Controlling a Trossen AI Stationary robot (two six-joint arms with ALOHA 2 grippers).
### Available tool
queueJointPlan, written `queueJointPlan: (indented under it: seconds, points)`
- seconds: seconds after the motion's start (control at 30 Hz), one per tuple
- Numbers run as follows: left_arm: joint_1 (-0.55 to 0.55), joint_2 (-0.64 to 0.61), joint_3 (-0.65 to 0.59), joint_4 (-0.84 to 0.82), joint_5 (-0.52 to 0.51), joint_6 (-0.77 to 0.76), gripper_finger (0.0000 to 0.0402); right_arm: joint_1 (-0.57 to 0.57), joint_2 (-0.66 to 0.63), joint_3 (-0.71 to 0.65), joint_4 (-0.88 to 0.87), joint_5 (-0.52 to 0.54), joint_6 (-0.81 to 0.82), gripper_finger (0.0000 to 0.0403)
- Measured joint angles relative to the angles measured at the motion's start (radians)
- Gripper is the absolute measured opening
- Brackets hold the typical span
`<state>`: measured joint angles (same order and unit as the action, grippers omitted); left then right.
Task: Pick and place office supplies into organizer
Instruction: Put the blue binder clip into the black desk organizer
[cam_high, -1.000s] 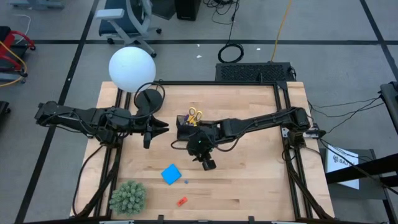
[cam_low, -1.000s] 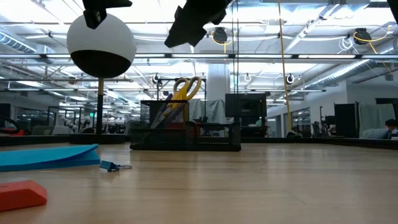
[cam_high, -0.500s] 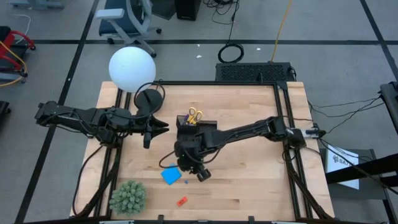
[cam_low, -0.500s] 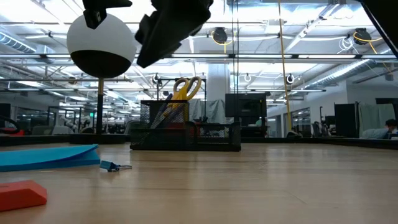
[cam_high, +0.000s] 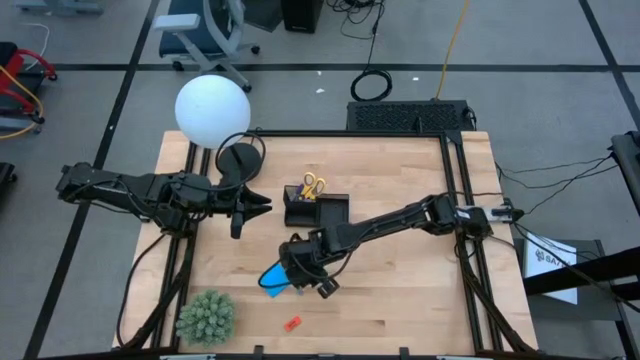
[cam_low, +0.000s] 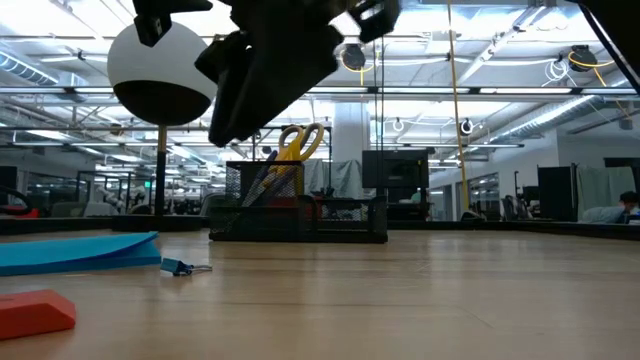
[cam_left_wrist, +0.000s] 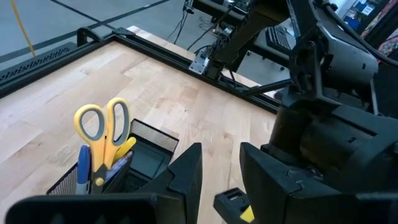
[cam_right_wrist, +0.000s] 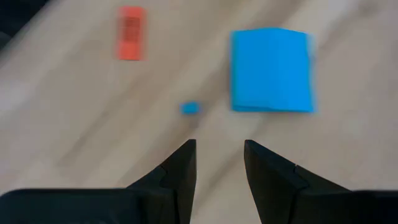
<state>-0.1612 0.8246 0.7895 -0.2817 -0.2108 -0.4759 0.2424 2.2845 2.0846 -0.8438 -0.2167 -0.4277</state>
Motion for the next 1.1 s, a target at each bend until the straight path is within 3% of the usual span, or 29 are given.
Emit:
queueJointPlan:
  seconds: [0.13, 0.7, 1.1]
  points:
    - [0.0, 0.0, 0.0, 0.0, 0.0, 0.0, 0.0115, 0.014, 0.0, 0.0, 0.029, 0.118, 0.07, 0.0126]
    - [0.0, 0.0, 0.0, 0.001, 0.0, 0.0, 0.0115, 0.048, 0.075, -0.002, 0.055, 0.082, 0.098, 0.0126]
    - [0.0, 0.0, 0.0, 0.002, 0.0, 0.0, 0.0115, 0.102, 0.087, -0.001, 0.089, 0.081, -0.025, 0.0126]
